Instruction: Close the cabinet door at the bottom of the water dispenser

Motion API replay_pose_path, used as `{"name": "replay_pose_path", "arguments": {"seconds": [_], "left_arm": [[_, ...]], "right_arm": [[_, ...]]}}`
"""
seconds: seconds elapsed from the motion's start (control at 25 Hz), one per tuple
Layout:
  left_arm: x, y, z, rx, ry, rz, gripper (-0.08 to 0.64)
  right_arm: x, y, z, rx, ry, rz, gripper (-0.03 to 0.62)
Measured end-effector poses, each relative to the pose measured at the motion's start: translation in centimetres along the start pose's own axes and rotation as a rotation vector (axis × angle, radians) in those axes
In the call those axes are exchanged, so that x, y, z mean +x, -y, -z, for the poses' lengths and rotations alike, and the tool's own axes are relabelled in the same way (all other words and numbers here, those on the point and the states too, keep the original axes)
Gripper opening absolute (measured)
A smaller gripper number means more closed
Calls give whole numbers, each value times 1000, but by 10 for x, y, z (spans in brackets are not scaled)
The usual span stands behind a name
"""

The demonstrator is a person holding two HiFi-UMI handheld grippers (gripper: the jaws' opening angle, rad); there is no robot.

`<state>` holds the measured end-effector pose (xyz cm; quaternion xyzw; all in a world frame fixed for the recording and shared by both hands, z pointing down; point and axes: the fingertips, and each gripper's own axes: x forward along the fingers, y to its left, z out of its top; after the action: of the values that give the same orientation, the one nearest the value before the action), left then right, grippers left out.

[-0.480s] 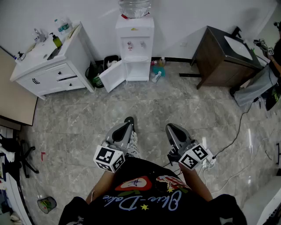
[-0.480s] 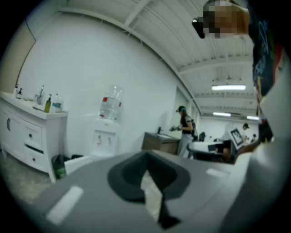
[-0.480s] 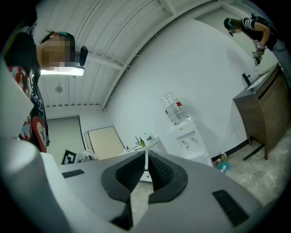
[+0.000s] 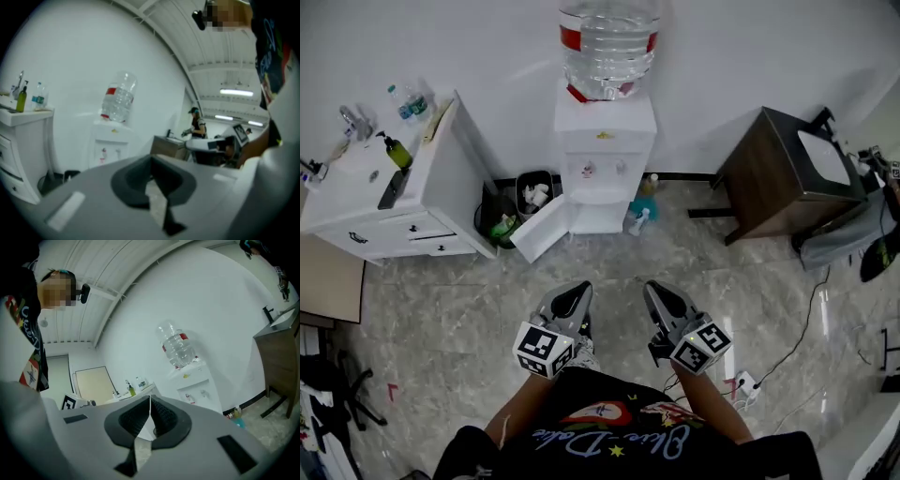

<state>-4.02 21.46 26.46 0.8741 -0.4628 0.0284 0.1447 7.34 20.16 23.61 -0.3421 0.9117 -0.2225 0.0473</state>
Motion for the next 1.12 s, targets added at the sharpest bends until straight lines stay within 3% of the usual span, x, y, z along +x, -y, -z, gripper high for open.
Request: {"name": "replay_pose_path", "arguments": {"seconds": [0.16, 0.28, 0.56, 0.72, 0.88, 1.0, 1.12], "left_arm": [[36, -70, 6, -25, -53, 0, -2], [58, -127, 28, -50, -86, -51, -2], [105, -241, 101, -65, -170, -173, -2], [149, -309, 159, 16, -225, -192, -2], [182, -373, 236, 135, -374, -180, -2], [185, -425, 278, 163, -464, -224, -2], [182, -466, 301, 164, -512, -274, -2]], "right_arm": [[76, 38, 5, 24, -57, 45, 17], [117, 62, 19, 32, -97, 51, 17], [206, 127, 81, 0, -169, -44, 17], [263, 166, 119, -24, -163, -112, 17], [287, 193, 164, 31, -215, -110, 17], [293, 204, 187, 54, -244, -120, 17], [295, 227, 200, 77, -254, -58, 17]]}}
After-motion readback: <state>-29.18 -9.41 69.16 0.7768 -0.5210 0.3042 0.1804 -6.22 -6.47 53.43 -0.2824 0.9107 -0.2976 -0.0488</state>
